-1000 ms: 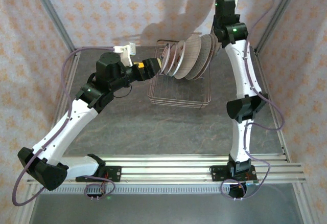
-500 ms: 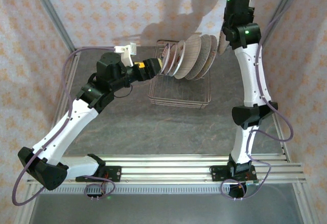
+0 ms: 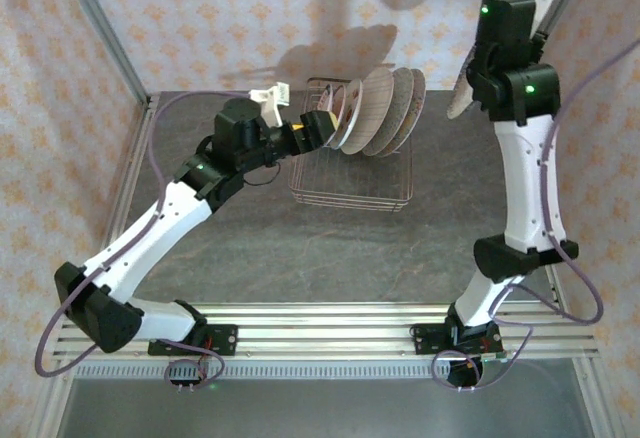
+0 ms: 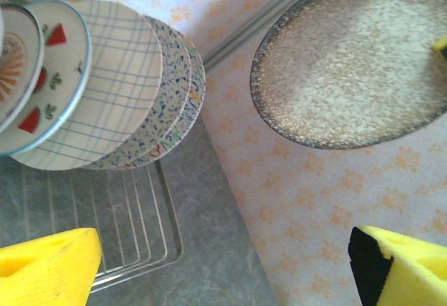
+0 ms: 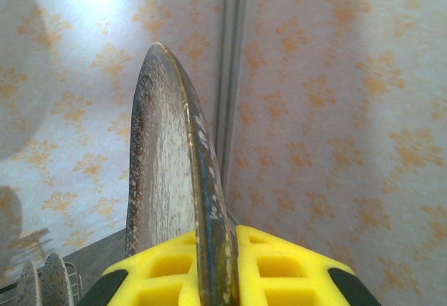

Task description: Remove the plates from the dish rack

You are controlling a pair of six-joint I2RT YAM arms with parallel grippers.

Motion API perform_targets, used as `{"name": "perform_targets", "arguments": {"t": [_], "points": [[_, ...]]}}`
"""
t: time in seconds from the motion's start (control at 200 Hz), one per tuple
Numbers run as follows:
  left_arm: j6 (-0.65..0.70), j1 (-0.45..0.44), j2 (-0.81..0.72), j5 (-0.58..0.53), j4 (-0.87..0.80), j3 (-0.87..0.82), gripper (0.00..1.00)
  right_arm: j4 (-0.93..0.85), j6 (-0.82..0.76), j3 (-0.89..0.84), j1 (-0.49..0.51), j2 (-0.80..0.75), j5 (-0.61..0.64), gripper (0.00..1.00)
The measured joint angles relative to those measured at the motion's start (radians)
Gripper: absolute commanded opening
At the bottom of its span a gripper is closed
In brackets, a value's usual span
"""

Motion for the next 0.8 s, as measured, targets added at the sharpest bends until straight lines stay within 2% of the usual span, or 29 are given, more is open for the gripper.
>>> {"name": "perform_targets", "arguments": {"t": [0.22,0.395,0.581,0.801], "points": [[-0.105,-0.072,0.096,0.047,0.061,0.009,0.86,-0.161,0.137,-0.016,0.000,-0.138,-0.008,0.00],[-0.213,-0.119,0.161,0.082,0.115,0.009,0.84,-0.263,0.228,-0.061,0.000,-0.252,-0.061,0.00],[-0.347,-0.148,0.252,0.135,0.172,0.048,0.81,-0.296,0.311,-0.148,-0.001,-0.353,-0.206,0.00],[-0.492,-0.155,0.319,0.192,0.280,0.069,0.80,-0.304,0.405,-0.193,-0.001,-0.367,-0.386,0.00]]}}
